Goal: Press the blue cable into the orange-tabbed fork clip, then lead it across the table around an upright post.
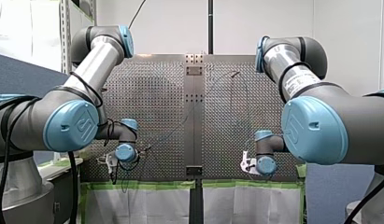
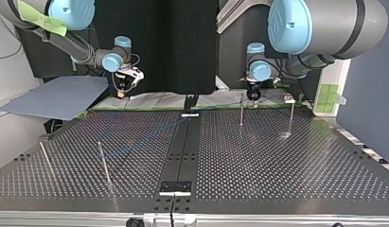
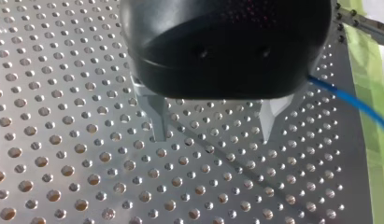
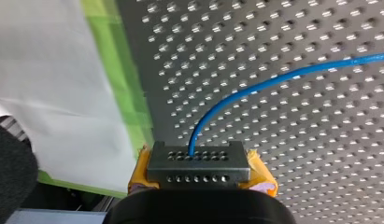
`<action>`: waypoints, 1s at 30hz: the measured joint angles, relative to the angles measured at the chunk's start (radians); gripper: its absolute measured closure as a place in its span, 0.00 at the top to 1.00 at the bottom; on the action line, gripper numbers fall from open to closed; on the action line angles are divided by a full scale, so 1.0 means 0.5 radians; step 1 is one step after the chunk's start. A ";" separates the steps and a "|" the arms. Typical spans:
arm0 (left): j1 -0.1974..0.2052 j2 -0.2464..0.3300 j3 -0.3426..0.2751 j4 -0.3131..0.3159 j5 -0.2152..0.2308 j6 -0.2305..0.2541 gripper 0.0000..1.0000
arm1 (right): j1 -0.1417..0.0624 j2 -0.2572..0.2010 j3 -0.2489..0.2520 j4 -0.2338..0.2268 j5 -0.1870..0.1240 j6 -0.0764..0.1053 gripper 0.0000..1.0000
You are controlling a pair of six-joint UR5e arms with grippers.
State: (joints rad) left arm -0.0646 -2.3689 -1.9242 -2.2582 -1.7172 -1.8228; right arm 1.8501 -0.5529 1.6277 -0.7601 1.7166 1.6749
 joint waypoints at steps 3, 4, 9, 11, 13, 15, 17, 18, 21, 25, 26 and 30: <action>0.000 0.000 0.000 0.000 0.000 0.002 0.97 | -0.009 0.050 -0.002 -0.029 -0.001 0.002 0.00; 0.000 0.000 0.000 0.000 0.000 0.003 0.97 | -0.011 0.063 -0.003 -0.036 -0.001 0.003 0.00; 0.000 0.000 0.000 0.000 0.000 0.004 0.97 | -0.027 0.110 -0.011 -0.054 -0.001 0.005 0.00; 0.000 0.000 0.000 0.000 0.000 0.004 0.97 | -0.033 0.118 -0.013 -0.058 -0.001 0.006 0.00; 0.000 0.000 0.001 0.000 0.000 0.004 0.97 | -0.041 0.128 -0.013 -0.064 -0.001 0.006 0.00; 0.000 0.000 0.001 0.000 0.000 0.004 0.97 | -0.049 0.142 -0.015 -0.070 -0.002 0.007 0.00; 0.000 0.000 0.001 0.000 0.000 0.004 0.97 | -0.055 0.159 -0.022 -0.072 -0.004 0.007 0.00; 0.000 0.000 0.001 0.000 0.000 0.004 0.97 | -0.058 0.174 -0.028 -0.074 -0.005 0.007 0.00; 0.000 0.000 0.000 0.000 0.000 0.004 0.97 | -0.065 0.220 -0.043 -0.073 -0.006 0.007 0.00; 0.000 0.000 0.000 -0.001 0.000 0.004 0.97 | -0.075 0.258 -0.053 -0.075 -0.005 0.011 0.00; 0.000 0.000 0.000 -0.002 0.000 0.004 0.97 | -0.078 0.262 -0.054 -0.075 -0.004 0.013 0.00; 0.000 0.000 0.000 -0.005 0.000 0.004 0.97 | -0.089 0.269 -0.056 -0.085 -0.003 0.022 0.00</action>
State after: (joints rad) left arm -0.0648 -2.3689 -1.9239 -2.2607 -1.7172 -1.8208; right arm 1.8053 -0.4183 1.5998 -0.8027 1.7149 1.6861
